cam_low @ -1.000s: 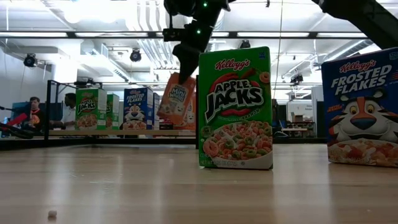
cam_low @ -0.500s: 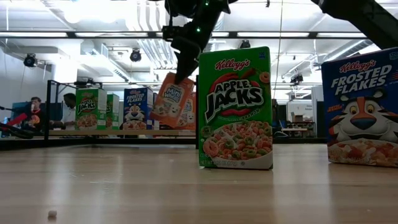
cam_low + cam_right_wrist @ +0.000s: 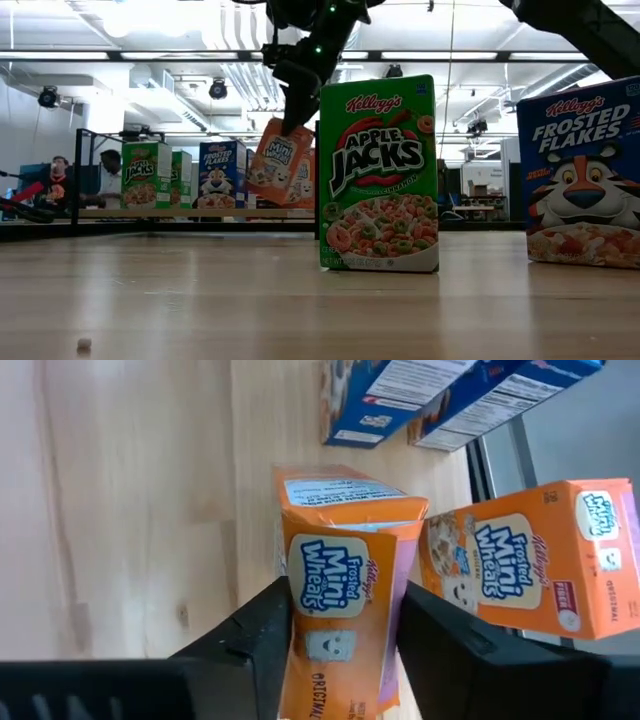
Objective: Stack cereal on shelf
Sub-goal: Put the top orange cereal box on the shelf aligned with the orange cereal box
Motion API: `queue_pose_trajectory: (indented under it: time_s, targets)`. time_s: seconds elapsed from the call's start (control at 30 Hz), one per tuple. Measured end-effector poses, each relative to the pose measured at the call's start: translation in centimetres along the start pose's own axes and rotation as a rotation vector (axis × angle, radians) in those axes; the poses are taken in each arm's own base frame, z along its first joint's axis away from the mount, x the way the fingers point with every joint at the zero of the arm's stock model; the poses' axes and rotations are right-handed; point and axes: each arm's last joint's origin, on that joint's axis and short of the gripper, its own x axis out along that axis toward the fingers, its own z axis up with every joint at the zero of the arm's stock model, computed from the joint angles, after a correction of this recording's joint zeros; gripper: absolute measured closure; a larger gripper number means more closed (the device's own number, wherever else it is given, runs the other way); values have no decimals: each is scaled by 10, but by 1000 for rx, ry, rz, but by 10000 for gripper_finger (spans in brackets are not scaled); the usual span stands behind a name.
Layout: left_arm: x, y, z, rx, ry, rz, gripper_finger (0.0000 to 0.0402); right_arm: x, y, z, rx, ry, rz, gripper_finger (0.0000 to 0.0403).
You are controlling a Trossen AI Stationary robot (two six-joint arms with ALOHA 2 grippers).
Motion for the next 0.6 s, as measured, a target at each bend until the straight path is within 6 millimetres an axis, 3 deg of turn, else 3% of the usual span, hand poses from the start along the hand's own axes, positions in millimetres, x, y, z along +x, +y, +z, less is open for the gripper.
queue_pose_trajectory:
  time_s: [0.4,0.6]
  targets:
    - [0,0,0,-2,0,0,401,-1,-1,1,25,-13,-3,183]
    - [0,0,0,-3,0,0,401,-21,-5,4,25,-63,-10,182]
